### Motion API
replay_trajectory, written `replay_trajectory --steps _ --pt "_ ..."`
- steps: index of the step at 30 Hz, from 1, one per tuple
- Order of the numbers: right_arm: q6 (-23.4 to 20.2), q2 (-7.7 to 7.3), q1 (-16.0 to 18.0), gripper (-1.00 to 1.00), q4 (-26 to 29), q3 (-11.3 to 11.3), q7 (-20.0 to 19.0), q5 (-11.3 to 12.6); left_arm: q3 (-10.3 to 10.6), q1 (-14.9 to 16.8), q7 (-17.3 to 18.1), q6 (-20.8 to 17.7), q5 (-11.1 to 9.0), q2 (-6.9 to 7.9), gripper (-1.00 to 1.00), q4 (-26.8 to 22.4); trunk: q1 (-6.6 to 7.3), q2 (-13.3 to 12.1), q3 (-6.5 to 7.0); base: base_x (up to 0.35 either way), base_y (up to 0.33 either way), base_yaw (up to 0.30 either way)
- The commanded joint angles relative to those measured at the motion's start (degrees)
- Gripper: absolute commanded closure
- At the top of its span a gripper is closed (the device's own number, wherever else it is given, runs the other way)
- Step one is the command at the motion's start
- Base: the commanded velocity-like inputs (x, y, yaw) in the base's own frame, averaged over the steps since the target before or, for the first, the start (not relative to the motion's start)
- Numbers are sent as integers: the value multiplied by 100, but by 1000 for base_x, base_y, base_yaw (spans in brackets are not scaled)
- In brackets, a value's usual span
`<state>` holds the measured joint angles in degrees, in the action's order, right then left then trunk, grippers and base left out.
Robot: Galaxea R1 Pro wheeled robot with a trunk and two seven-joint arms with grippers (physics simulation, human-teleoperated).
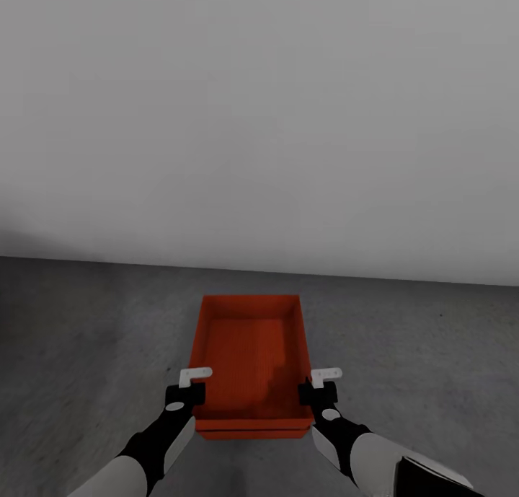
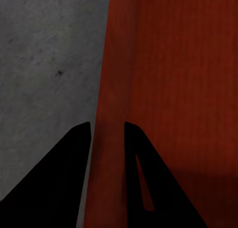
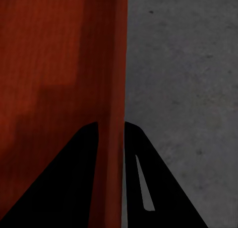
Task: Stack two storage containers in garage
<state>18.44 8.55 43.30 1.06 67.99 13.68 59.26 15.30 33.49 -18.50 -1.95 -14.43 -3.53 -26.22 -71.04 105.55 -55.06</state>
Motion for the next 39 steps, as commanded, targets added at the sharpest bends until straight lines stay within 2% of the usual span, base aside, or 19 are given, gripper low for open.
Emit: replay_trajectory --steps 1,9,10,28,39 --pt "42 -3 3 100 -31 82 63 68 46 0 -84 -25 -81 11 100 25 0 1 -4 0 0 0" --pt "-44 -3 3 100 -18 -407 45 -441 46 0 -100 -25 -144 13 100 81 0 1 -28 0 0 0" --pt "204 -3 3 100 -80 1322 81 1412 46 0 -110 -25 -334 13 100 145 0 1 -31 0 0 0" --pt "204 -3 3 100 -80 1316 82 1413 49 0 -110 -25 -333 11 100 143 0 1 -40 0 0 0" --pt "201 -3 3 100 -80 1313 82 1413 46 0 -110 -25 -325 10 100 143 0 1 -100 0 0 0"
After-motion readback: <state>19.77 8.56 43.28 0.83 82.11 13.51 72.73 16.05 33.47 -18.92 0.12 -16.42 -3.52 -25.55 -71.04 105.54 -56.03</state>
